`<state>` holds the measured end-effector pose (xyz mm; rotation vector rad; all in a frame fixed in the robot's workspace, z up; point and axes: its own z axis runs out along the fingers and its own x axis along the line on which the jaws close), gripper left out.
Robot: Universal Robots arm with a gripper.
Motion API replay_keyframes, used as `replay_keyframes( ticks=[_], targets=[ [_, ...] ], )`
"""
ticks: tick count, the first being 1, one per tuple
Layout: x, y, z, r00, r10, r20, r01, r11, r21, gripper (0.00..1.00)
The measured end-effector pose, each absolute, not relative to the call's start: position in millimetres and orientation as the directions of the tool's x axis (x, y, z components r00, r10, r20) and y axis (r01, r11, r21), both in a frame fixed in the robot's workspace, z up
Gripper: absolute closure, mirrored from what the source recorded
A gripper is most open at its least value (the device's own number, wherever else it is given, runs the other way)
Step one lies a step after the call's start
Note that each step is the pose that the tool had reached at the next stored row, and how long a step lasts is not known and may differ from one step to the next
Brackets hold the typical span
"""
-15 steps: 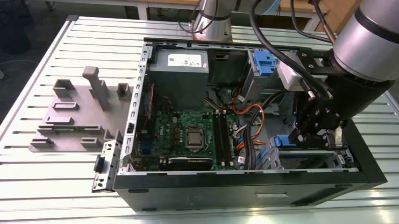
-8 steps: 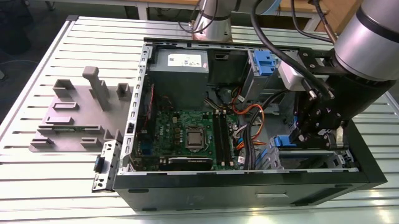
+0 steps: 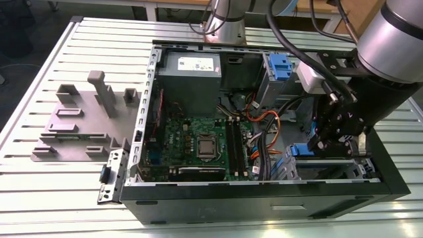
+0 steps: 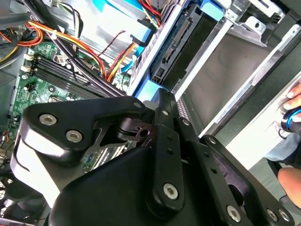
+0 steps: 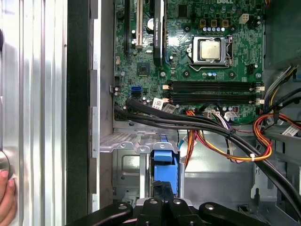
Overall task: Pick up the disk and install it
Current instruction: 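Insert the first disk wire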
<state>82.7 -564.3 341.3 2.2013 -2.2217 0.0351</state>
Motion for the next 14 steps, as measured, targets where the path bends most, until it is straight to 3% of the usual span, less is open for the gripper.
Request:
replay_keyframes(
  ticks=[14],
  targets=[
    [82.7,-564.3,342.9,-0.009,-1.000,0.021,-1.000,0.009,-0.006,0.89]
  ],
)
